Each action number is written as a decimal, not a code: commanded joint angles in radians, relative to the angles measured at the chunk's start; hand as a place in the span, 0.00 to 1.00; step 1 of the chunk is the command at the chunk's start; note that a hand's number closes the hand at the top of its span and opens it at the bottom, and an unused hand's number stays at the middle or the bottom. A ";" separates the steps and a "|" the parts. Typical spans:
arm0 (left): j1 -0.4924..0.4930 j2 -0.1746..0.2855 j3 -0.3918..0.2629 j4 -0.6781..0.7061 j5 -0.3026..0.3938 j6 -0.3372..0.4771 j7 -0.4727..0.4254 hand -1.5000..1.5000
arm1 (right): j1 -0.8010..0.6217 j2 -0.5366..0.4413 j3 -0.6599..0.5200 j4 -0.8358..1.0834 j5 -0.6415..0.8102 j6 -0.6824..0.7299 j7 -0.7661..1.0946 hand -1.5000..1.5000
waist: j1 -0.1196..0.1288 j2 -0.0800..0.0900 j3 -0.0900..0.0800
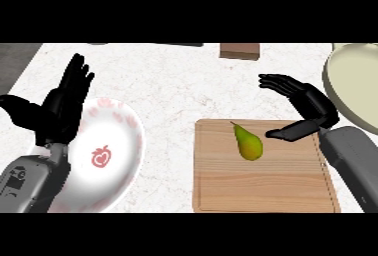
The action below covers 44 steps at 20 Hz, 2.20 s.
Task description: Pick the pear from the cutting board and place it in the pot
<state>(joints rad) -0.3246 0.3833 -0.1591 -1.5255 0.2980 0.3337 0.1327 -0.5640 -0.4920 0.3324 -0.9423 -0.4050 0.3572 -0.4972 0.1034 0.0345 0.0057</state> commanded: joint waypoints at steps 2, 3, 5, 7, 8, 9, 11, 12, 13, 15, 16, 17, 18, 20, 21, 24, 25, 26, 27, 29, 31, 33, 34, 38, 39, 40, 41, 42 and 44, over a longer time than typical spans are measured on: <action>-0.001 -0.003 0.003 0.031 -0.005 -0.020 -0.019 0.50 | -0.188 -0.021 0.012 0.221 0.057 0.211 -0.082 0.00 | -0.016 -0.004 -0.002; 0.018 -0.011 -0.015 -0.005 -0.014 0.001 0.010 0.50 | -0.205 -0.048 0.038 0.229 0.087 0.258 -0.076 0.00 | -0.015 -0.010 -0.002; 0.025 0.006 0.003 -0.011 -0.005 -0.015 -0.002 0.50 | -0.261 -0.094 0.073 0.249 0.130 0.344 -0.065 0.00 | -0.003 -0.007 -0.003; 0.013 0.022 0.027 -0.025 0.012 -0.016 0.027 0.50 | -0.304 -0.089 0.144 0.228 0.196 0.385 -0.029 0.00 | -0.013 -0.015 -0.004; 0.032 -0.012 -0.013 -0.022 -0.020 0.008 0.009 0.50 | -0.329 -0.075 0.171 0.240 0.230 0.391 -0.030 0.00 | -0.008 -0.011 -0.004; 0.042 0.001 -0.006 -0.026 -0.011 -0.012 0.005 0.50 | -0.361 -0.087 0.195 0.225 0.255 0.415 -0.015 0.00 | -0.012 -0.015 -0.005; 0.034 -0.005 0.001 -0.009 -0.010 -0.014 -0.002 0.50 | -0.389 -0.068 0.247 0.230 0.322 0.419 -0.040 0.00 | -0.022 -0.011 -0.004; 0.023 -0.004 -0.010 -0.052 -0.027 0.014 0.032 0.50 | -0.410 -0.053 0.277 0.222 0.353 0.412 -0.022 0.00 | -0.017 -0.016 -0.004; -0.005 0.014 0.039 0.002 0.002 -0.010 0.023 0.50 | -0.419 -0.033 0.302 0.209 0.375 0.419 -0.027 0.00 | -0.040 -0.016 -0.005; 0.047 -0.001 0.014 -0.038 -0.018 0.008 0.019 0.50 | -0.432 -0.005 0.348 0.224 0.425 0.420 -0.036 0.00 | -0.035 -0.018 -0.004; 0.067 0.003 0.020 -0.040 -0.009 0.005 0.032 0.50 | -0.428 -0.017 0.374 0.211 0.446 0.443 -0.044 0.00 | -0.044 -0.022 -0.005; 0.052 0.027 0.036 -0.055 0.002 -0.019 0.040 0.50 | -0.436 -0.031 0.387 0.228 0.468 0.456 -0.068 0.00 | -0.048 -0.021 -0.004; 0.107 -0.006 0.023 -0.051 -0.021 0.006 -0.011 0.50 | -0.461 0.003 0.384 0.257 0.469 0.451 -0.066 0.00 | -0.046 -0.021 -0.005; 0.083 0.028 0.064 -0.049 0.010 -0.037 0.007 0.50 | -0.476 0.023 0.398 0.274 0.483 0.472 -0.060 0.00 | -0.061 -0.024 -0.005; 0.071 0.038 0.072 -0.034 0.010 -0.045 0.012 0.50 | -0.493 0.045 0.410 0.302 0.499 0.467 -0.058 0.00 | -0.058 -0.021 -0.005; 0.100 0.039 0.081 -0.101 0.003 -0.019 0.052 0.50 | -0.449 0.044 0.418 0.303 0.521 0.441 -0.117 0.00 | -0.067 -0.027 -0.005; 0.117 0.053 0.095 -0.103 0.007 -0.032 0.047 0.50 | -0.447 0.083 0.416 0.321 0.515 0.427 -0.090 0.00 | -0.066 -0.027 -0.005; 0.073 0.013 0.074 -0.033 -0.021 -0.012 0.034 0.50 | -0.445 0.059 0.420 0.300 0.527 0.443 -0.109 0.00 | -0.084 -0.027 -0.005; 0.101 0.023 0.080 -0.081 -0.008 -0.027 0.039 0.50 | -0.448 0.052 0.418 0.303 0.531 0.447 -0.120 0.00 | -0.080 -0.029 -0.005; 0.126 -0.030 0.023 -0.078 -0.068 0.017 0.011 0.50 | -0.433 0.103 0.432 0.304 0.544 0.412 -0.092 0.00 | -0.083 -0.030 -0.005; 0.077 0.013 0.083 -0.068 -0.032 -0.019 0.061 0.50 | -0.419 0.111 0.447 0.303 0.588 0.381 -0.099 0.00 | -0.088 -0.030 -0.005; 0.112 0.052 0.138 -0.090 0.004 -0.066 0.055 0.50 | -0.411 0.083 0.455 0.316 0.630 0.366 -0.091 0.00 | -0.086 -0.032 -0.005; 0.029 0.016 0.091 -0.063 -0.033 -0.027 0.108 0.50 | -0.410 0.136 0.468 0.358 0.661 0.312 -0.092 0.00 | -0.088 -0.028 -0.005; 0.125 0.055 0.147 -0.128 -0.010 -0.071 0.091 0.50 | -0.420 0.156 0.446 0.368 0.673 0.329 -0.077 0.00 | -0.084 -0.033 -0.005; 0.091 -0.019 0.098 -0.063 -0.048 -0.047 0.037 0.50 | -0.433 0.137 0.444 0.423 0.701 0.322 -0.153 0.00 | -0.086 -0.028 -0.005; 0.151 -0.014 0.104 -0.058 -0.043 -0.073 0.004 0.50 | -0.414 0.157 0.434 0.405 0.690 0.316 -0.125 0.00 | -0.087 -0.030 -0.006; 0.158 0.001 0.103 -0.143 -0.045 -0.054 0.067 0.50 | -0.408 0.159 0.426 0.437 0.695 0.300 -0.148 0.00 | -0.081 -0.030 -0.005; 0.086 0.016 0.137 -0.100 -0.038 -0.050 0.106 0.50 | -0.423 0.182 0.418 0.423 0.697 0.313 -0.112 0.00 | -0.089 -0.031 -0.005; 0.145 -0.047 0.081 -0.116 -0.082 -0.023 0.052 0.50 | -0.444 0.168 0.413 0.455 0.711 0.326 -0.157 0.00 | -0.085 -0.030 -0.005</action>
<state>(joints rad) -0.2087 0.3708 -0.0594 -1.6270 0.2436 0.2965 0.1977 -0.9904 -0.3230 0.7624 -0.5283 0.2831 0.5931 -0.5555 0.0191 0.0049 0.0006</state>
